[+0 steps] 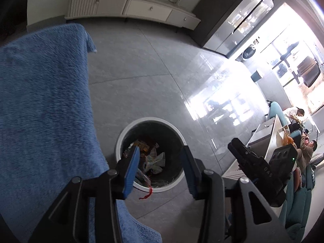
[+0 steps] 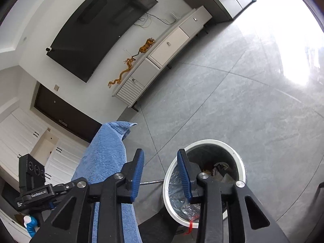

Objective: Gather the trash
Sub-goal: 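Move both open tools back over the rug toward the remaining trash, then grasp the purple wrapper with the right tool while the left tool grasps the white tissue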

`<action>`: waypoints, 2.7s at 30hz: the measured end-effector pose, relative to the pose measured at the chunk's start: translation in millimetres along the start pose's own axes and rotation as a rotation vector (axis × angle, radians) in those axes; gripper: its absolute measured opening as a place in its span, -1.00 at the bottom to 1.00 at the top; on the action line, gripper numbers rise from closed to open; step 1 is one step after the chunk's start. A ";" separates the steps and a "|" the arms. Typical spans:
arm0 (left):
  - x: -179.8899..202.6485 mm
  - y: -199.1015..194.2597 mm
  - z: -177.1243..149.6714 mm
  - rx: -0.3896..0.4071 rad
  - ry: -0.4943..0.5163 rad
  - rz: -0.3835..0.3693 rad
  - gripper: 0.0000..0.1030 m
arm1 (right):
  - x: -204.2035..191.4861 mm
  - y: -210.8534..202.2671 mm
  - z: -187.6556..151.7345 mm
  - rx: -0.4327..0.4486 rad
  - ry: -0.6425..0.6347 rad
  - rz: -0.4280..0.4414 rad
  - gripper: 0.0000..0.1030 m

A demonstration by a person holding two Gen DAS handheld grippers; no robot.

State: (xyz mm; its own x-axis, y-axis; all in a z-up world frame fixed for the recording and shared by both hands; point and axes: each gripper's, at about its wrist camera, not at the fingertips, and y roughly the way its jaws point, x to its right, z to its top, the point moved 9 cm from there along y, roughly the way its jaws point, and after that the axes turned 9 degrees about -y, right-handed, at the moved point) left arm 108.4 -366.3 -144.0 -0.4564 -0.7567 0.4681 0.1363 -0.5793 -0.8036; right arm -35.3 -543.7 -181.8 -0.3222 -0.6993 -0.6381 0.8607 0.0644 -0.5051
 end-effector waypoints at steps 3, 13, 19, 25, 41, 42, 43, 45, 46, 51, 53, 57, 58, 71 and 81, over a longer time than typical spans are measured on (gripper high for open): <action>-9.2 -27.1 -0.4 0.058 0.002 0.007 -0.19 | -15.1 -8.8 1.4 0.013 -0.029 -0.002 -0.05; -60.9 -127.1 -4.0 0.288 -0.050 0.023 -0.19 | -81.5 -21.0 -1.7 0.031 -0.131 0.049 0.06; -112.8 -198.9 -20.2 0.417 -0.075 0.116 -0.19 | -140.3 -28.3 -5.3 0.036 -0.234 0.096 0.06; -183.6 -280.5 -51.9 0.577 -0.112 0.313 -0.19 | -200.3 -31.6 -17.5 0.021 -0.363 0.124 0.15; -313.7 -374.7 -122.4 0.719 -0.277 0.450 -0.02 | -339.2 14.7 -103.7 -0.147 -0.620 0.187 0.20; -317.7 -373.5 -122.1 0.719 -0.284 0.449 -0.02 | -344.4 16.7 -108.6 -0.157 -0.632 0.187 0.20; -321.9 -374.7 -124.9 0.719 -0.291 0.450 -0.02 | -350.1 19.6 -114.1 -0.169 -0.647 0.188 0.20; -330.8 -373.9 -129.1 0.717 -0.311 0.447 -0.02 | -360.2 25.5 -124.0 -0.188 -0.673 0.187 0.20; -334.8 -373.7 -130.3 0.715 -0.318 0.445 -0.02 | -365.4 29.0 -128.8 -0.197 -0.684 0.187 0.20; -358.8 -366.0 -136.9 0.690 -0.359 0.431 -0.02 | -384.7 46.7 -152.0 -0.245 -0.728 0.183 0.21; -366.7 -361.2 -139.2 0.677 -0.374 0.427 -0.02 | -387.3 48.5 -162.3 -0.262 -0.737 0.181 0.22; -384.1 -352.1 -144.3 0.651 -0.404 0.421 -0.02 | -392.7 63.2 -178.3 -0.308 -0.752 0.172 0.22; -389.7 -349.7 -145.2 0.644 -0.414 0.420 -0.02 | -393.2 64.7 -180.6 -0.315 -0.754 0.171 0.22; -445.6 -318.7 -147.3 0.555 -0.495 0.441 -0.02 | -407.5 114.6 -223.6 -0.438 -0.848 0.168 0.25; -448.4 -289.1 -94.8 0.496 -0.466 0.346 -0.02 | -434.3 164.2 -277.3 -0.549 -1.051 0.261 0.25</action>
State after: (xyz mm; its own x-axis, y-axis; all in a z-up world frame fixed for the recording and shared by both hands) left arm 190.3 169.2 -156.5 0.0875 -0.9058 0.4145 0.6336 -0.2704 -0.7248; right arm 136.5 -32.0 -148.7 0.5319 -0.8405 -0.1033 0.4885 0.4041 -0.7734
